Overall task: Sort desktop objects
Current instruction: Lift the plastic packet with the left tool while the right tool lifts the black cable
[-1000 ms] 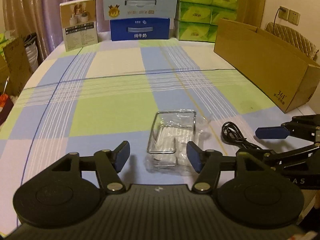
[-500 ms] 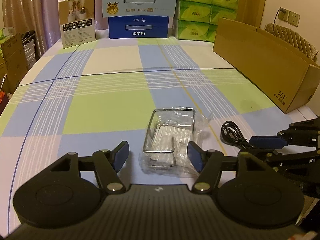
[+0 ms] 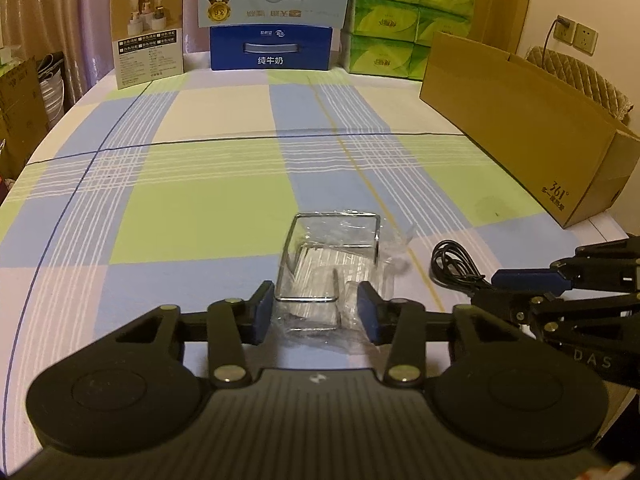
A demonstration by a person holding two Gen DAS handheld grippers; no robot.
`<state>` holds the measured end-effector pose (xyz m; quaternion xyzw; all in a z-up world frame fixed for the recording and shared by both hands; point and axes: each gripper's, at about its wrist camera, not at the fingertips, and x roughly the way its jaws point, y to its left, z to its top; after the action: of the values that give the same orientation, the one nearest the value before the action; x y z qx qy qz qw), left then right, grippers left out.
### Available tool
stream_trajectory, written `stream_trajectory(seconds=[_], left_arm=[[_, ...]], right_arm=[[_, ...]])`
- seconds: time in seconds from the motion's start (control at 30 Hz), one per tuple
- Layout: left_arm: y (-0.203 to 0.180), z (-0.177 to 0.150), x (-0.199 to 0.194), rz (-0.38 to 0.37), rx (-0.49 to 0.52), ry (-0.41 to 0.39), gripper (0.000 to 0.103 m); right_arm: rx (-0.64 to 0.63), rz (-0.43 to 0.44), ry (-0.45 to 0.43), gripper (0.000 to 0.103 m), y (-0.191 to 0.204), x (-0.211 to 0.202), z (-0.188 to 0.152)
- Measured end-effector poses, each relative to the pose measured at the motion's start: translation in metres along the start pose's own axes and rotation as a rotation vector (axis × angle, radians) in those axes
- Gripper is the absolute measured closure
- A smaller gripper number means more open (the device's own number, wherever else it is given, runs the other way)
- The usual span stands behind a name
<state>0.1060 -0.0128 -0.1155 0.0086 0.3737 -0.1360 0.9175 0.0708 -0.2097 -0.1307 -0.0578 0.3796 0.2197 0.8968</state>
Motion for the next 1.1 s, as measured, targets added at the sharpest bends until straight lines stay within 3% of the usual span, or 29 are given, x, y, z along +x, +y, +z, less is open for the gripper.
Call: stream_trajectory(seconds=[0.13, 0.37, 0.63, 0.77, 0.9, 0.97, 1.1], left_arm=[[-0.001, 0.001, -0.002, 0.005, -0.016, 0.001, 0.073], [0.0, 0.0, -0.003, 0.005, -0.033, 0.003, 0.074], [0.008, 0.003, -0.002, 0.026, -0.061, -0.012, 0.077], [0.008, 0.004, 0.001, 0.023, -0.06, -0.015, 0.077], [0.006, 0.003, 0.002, 0.029, -0.047, -0.019, 0.072], [0.005, 0.002, 0.003, 0.035, -0.037, -0.018, 0.061], [0.004, 0.002, 0.005, 0.03, -0.034, -0.018, 0.059]], right_arm=[[0.002, -0.008, -0.003, 0.085, 0.001, -0.001, 0.001], [-0.033, -0.041, -0.012, 0.083, 0.002, 0.002, 0.0], [-0.055, -0.033, -0.035, 0.063, 0.002, 0.02, 0.007], [-0.055, -0.025, -0.041, 0.062, 0.004, 0.027, 0.01], [-0.055, -0.024, -0.049, 0.062, 0.004, 0.032, 0.012], [-0.047, -0.024, -0.053, 0.062, 0.003, 0.033, 0.014], [-0.042, -0.031, -0.06, 0.067, 0.004, 0.039, 0.017]])
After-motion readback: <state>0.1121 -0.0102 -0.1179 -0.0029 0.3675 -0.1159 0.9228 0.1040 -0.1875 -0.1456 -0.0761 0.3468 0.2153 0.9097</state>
